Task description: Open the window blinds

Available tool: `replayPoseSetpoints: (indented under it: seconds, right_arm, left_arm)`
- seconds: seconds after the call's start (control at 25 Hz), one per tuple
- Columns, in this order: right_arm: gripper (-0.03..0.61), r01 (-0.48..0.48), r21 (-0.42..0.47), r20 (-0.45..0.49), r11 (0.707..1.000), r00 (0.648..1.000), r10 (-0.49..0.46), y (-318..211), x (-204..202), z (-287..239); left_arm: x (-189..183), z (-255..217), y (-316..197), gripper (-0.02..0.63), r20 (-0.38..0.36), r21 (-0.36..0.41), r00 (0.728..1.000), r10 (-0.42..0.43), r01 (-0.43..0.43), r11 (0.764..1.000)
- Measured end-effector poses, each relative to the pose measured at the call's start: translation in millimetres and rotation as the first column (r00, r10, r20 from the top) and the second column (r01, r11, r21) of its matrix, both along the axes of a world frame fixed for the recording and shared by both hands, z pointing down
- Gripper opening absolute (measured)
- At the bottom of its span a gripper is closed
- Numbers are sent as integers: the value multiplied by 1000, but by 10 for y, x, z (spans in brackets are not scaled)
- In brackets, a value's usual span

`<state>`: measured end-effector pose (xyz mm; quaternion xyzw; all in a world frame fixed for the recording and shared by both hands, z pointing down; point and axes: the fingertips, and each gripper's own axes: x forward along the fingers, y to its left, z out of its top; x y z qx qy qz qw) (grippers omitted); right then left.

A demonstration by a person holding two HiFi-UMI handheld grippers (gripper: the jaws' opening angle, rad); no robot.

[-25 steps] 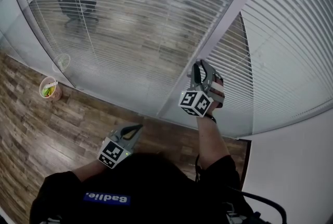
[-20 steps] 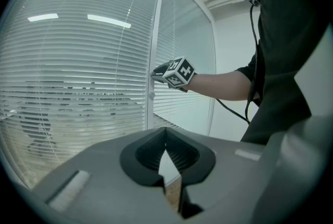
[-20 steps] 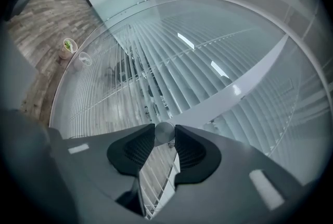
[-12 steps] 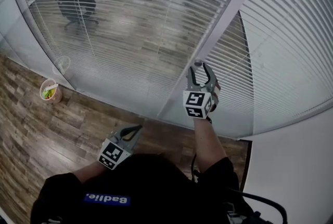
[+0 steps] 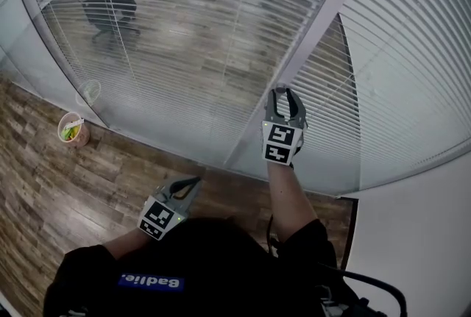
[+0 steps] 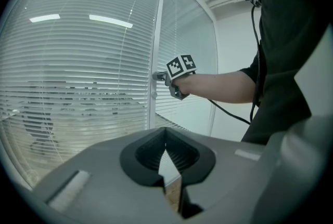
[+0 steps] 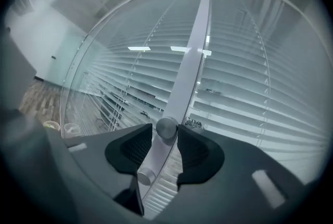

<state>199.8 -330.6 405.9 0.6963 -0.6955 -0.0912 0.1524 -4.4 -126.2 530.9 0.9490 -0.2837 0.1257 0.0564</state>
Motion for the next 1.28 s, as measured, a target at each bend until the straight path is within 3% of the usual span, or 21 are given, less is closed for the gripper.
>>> replayPoseSetpoints:
  seconds: [0.36, 0.68, 0.84, 0.92, 0.96, 1.04, 1.12, 1.16, 1.28]
  right_arm:
    - [129, -61, -31, -232, 998, 971, 52, -23, 23, 9]
    - [127, -71, -52, -527, 996, 849, 32, -23, -4, 32]
    - [126, -68, -59, -622, 996, 783, 17, -22, -11, 46]
    - [127, -64, -58, -637, 996, 771, 13, -22, -17, 47]
    - [129, -59, -56, -622, 997, 783, 11, -20, -18, 45]
    - [133, -35, -52, -507, 998, 862, 3, -6, -18, 39]
    - [163, 7, -44, -284, 999, 959, -20, 24, -20, 29]
    - [173, 28, -32, -165, 999, 986, -33, 40, -24, 14]
    - [189, 44, 1, 72, 999, 996, -44, 50, -5, -29]
  left_arm:
    - [-3, 23, 0, 0, -5, -8, 1000, 1, -1, 1000]
    - [56, 18, 2, 0, -9, -7, 1000, 19, -19, 1000]
    - [79, 17, 2, 0, -10, -7, 1000, 25, -25, 1000]
    - [84, 14, 2, 0, -10, -6, 1000, 26, -26, 1000]
    - [86, 12, 1, 0, -11, -6, 1000, 26, -26, 1000]
    - [87, 7, 2, 0, -12, -5, 1000, 25, -25, 1000]
    - [82, 5, 3, 0, -11, -5, 1000, 24, -24, 1000]
    - [80, 5, 3, 0, -10, -5, 1000, 23, -23, 1000]
    - [79, 7, 0, 0, -8, -6, 1000, 21, -21, 1000]
